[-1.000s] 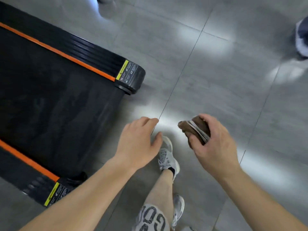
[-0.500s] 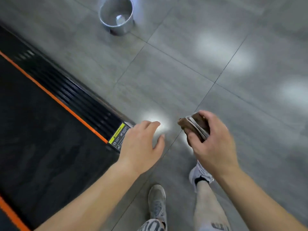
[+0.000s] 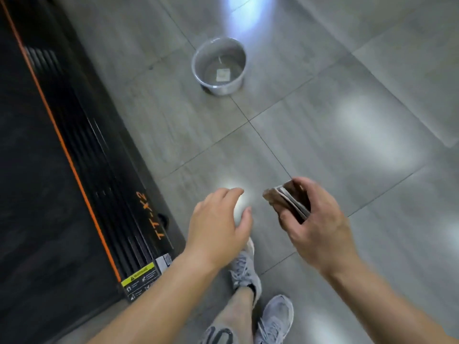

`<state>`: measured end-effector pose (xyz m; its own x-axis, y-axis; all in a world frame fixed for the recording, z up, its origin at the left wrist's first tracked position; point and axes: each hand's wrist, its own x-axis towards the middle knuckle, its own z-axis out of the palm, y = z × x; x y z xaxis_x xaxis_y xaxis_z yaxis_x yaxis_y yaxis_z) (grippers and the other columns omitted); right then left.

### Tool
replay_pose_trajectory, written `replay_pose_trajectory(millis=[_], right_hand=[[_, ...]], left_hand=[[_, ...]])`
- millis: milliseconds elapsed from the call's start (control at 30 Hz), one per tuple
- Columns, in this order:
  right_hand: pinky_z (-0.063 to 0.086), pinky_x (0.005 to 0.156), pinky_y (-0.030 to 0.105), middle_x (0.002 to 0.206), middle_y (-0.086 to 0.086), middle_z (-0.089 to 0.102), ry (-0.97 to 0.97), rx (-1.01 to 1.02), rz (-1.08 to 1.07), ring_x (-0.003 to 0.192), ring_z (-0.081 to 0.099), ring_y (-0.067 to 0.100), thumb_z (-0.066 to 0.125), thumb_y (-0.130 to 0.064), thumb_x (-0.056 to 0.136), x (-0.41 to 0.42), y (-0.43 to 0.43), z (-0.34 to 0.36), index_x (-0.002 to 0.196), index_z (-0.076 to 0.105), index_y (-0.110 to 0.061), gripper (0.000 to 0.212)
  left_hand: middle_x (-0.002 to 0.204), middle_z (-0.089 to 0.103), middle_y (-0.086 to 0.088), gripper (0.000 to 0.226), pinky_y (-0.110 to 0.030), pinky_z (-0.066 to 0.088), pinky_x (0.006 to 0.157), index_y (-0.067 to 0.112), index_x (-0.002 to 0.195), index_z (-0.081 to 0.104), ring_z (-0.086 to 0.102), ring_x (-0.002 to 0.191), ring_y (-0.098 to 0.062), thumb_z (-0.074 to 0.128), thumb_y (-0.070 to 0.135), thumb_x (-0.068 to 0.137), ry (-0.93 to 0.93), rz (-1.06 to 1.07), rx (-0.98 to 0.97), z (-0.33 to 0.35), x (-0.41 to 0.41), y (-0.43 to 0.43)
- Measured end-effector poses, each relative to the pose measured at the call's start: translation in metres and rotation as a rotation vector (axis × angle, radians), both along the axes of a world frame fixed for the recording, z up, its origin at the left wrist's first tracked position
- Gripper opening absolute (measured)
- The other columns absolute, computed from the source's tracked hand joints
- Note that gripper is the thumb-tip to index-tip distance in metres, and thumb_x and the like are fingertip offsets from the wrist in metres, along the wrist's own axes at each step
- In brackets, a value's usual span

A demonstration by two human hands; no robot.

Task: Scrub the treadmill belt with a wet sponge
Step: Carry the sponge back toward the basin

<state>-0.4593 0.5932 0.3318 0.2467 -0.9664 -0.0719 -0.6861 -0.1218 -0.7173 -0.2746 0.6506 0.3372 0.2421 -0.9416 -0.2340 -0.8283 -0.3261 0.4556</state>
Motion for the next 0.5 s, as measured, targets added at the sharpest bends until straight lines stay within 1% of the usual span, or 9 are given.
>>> replay_pose_trajectory(millis=[100,200,300,433,500], right_hand=[[0.052,0.083,0.036,0.103,-0.008,0.067,-0.026,0.022,0.068,0.093,0.063,0.021,0.081,-0.022,0.079,0.019,-0.064,-0.007,0.123,0.059,-0.021,0.049],[0.053,0.082,0.037,0.104,-0.008,0.067,-0.023,-0.006,0.125,0.094,0.063,0.021,0.08,-0.024,0.08,0.043,-0.128,-0.016,0.122,0.06,-0.021,0.046],[0.054,0.08,0.042,0.103,-0.007,0.066,-0.032,-0.016,0.187,0.093,0.063,0.023,0.08,-0.022,0.081,0.071,-0.19,-0.029,0.121,0.06,-0.02,0.045],[0.051,0.078,0.033,0.102,-0.004,0.067,-0.017,-0.054,0.225,0.093,0.06,0.019,0.082,-0.019,0.079,0.108,-0.263,-0.045,0.121,0.062,-0.018,0.047],[0.05,0.079,0.034,0.102,-0.001,0.067,-0.029,-0.047,0.254,0.093,0.06,0.021,0.081,-0.021,0.081,0.125,-0.297,-0.054,0.123,0.062,-0.017,0.046]], left_hand=[[0.114,0.068,0.001,0.041,-0.042,0.05,0.089,0.017,0.124,0.067,0.065,0.105,-0.026,0.056,0.04,0.092,-0.008,0.084,-0.007,-0.01,0.016,-0.047],[0.113,0.069,0.001,0.041,-0.042,0.051,0.088,0.016,0.123,0.068,0.066,0.103,-0.027,0.056,0.039,0.091,-0.01,0.142,-0.017,-0.021,0.039,-0.097],[0.117,0.069,0.0,0.045,-0.044,0.052,0.091,0.016,0.124,0.067,0.065,0.108,-0.028,0.052,0.042,0.091,0.005,0.203,-0.01,-0.035,0.065,-0.154],[0.121,0.068,-0.002,0.053,-0.045,0.05,0.097,0.016,0.126,0.067,0.063,0.113,-0.028,0.046,0.048,0.09,0.042,0.282,-0.002,-0.049,0.091,-0.22],[0.122,0.067,-0.001,0.052,-0.045,0.049,0.098,0.018,0.127,0.066,0.062,0.114,-0.027,0.047,0.048,0.09,0.066,0.327,0.014,-0.056,0.103,-0.252]])
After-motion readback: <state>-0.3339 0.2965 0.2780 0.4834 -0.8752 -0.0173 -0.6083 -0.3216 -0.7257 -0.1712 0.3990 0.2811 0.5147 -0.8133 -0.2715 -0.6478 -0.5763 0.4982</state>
